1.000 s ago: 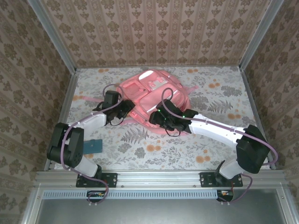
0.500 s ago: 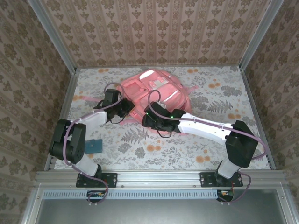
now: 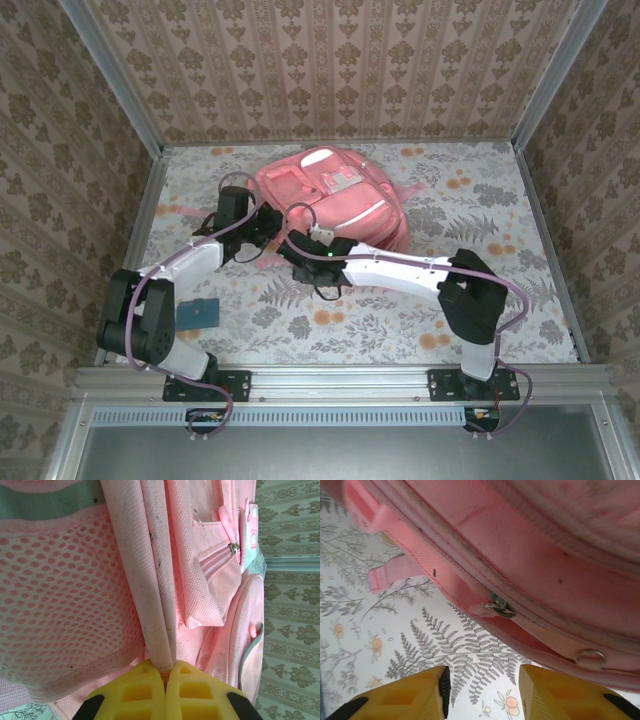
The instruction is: Pack the student bag
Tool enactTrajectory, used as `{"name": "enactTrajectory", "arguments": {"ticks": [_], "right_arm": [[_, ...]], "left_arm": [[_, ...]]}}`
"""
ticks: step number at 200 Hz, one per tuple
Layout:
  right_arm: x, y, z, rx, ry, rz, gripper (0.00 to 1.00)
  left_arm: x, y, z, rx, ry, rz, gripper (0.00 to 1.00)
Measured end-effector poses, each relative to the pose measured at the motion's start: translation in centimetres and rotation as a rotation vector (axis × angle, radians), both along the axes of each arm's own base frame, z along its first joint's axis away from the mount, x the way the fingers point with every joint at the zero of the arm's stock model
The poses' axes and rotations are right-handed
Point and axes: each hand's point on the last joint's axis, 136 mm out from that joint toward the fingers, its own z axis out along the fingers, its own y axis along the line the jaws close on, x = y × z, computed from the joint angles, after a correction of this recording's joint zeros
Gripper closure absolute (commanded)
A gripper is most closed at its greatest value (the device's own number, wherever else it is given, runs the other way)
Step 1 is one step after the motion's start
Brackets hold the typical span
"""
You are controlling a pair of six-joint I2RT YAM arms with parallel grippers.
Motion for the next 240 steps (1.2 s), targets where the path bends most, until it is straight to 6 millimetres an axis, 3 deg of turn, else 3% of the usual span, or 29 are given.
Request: {"name": "enactTrajectory", "arguments": {"ticks": [22,53,96,165,178,195,203,240], "right_arm": [[0.8,0.2,-0.5,-0.023,-0.016,-0.028,0.59],[2.1,0.2,0.5,-0.034,-0.065,-0.084,0.61],[2.5,-0.5,0.3,-0.047,-0.075,-0.153,0.65],[2.9,-2.0,-0.1,-0.131,-0.089,-0.218,0.88],[3.0,-2.3,0.0,-0.141,-0.101,-0.226,0.84],[3.1,-2.5,0.1,-0.148,-0.112,-0.232,0.67],[3.3,-2.5,0.2,-0.148,-0.119,-0.235,0.63],[3.7,-2.8,0.4,-0.188,-0.154,-0.222,0.65]], "left_arm": [[-0.1,0.0,0.1,-0.001,0.0,-0.001,1.0],[-0.1,0.0,0.1,-0.001,0.001,0.0,1.0],[-0.2,-0.1,0.1,-0.005,0.004,-0.004,1.0],[-0.2,-0.1,0.1,-0.007,0.007,-0.002,1.0],[-0.2,-0.2,0.1,-0.008,0.007,-0.004,1.0],[-0.2,-0.2,0.1,-0.009,0.007,-0.006,1.0],[-0.3,-0.2,0.1,-0.01,0.008,-0.008,1.0],[-0.3,-0.3,0.2,-0.015,0.011,-0.011,1.0]]}}
